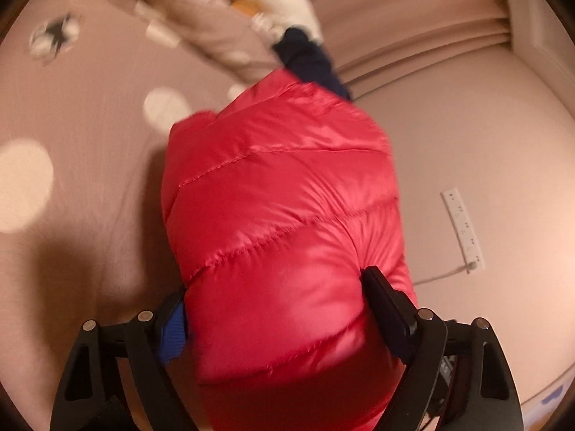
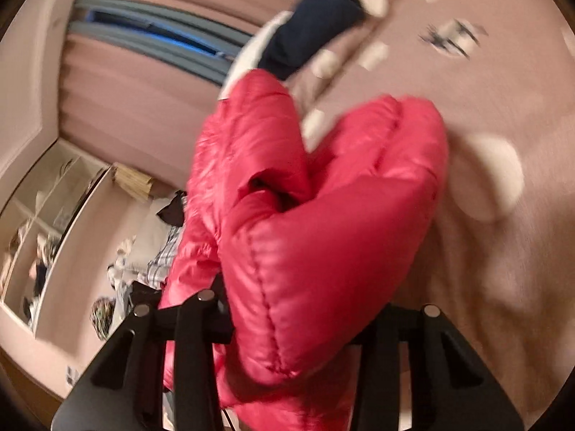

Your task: Fold large clothes

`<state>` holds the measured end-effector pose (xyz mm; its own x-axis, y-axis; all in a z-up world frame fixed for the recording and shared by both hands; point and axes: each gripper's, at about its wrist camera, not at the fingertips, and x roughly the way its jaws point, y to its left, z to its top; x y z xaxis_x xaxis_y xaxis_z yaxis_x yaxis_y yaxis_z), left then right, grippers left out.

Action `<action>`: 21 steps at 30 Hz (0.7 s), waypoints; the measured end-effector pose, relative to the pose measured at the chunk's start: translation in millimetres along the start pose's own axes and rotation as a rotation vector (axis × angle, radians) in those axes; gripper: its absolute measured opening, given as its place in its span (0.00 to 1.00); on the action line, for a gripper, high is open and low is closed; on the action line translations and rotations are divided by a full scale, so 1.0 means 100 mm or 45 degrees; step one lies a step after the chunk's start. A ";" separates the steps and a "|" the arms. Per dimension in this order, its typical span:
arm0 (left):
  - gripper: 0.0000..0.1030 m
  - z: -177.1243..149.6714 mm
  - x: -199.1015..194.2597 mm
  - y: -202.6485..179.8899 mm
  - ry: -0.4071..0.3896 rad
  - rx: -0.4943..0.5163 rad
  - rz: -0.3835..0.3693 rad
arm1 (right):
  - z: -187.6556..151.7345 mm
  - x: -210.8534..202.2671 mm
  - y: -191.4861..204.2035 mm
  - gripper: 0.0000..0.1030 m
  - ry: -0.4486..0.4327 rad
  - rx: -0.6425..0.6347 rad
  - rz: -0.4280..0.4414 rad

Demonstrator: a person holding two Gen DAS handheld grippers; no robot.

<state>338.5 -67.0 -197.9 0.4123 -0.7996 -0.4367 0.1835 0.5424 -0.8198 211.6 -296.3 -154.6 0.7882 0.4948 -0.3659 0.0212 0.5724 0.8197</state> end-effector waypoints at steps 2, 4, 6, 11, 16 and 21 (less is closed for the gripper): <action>0.84 0.06 -0.20 -0.15 -0.038 0.053 -0.019 | 0.03 -0.10 0.22 0.38 -0.019 -0.033 0.057; 0.84 0.09 -0.44 -0.35 -0.097 0.120 -0.064 | 0.02 -0.24 0.46 0.38 -0.063 -0.072 0.136; 0.84 0.08 -0.71 -0.55 -0.169 0.205 -0.089 | 0.02 -0.39 0.66 0.38 -0.093 -0.142 0.196; 0.84 -0.04 -1.37 -0.79 -0.291 0.284 -0.125 | -0.13 -0.63 1.18 0.39 -0.123 -0.268 0.319; 0.84 -0.23 -1.83 -0.83 -0.364 0.300 -0.084 | -0.32 -0.69 1.47 0.40 -0.073 -0.332 0.359; 0.84 -0.41 -2.26 -0.75 -0.458 0.310 -0.046 | -0.62 -0.61 1.66 0.41 -0.023 -0.387 0.484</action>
<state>194.4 62.7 -52.8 0.6786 -0.7016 -0.2174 0.3904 0.5953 -0.7023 129.1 -190.6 -23.2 0.7161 0.6958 -0.0554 -0.4489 0.5198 0.7268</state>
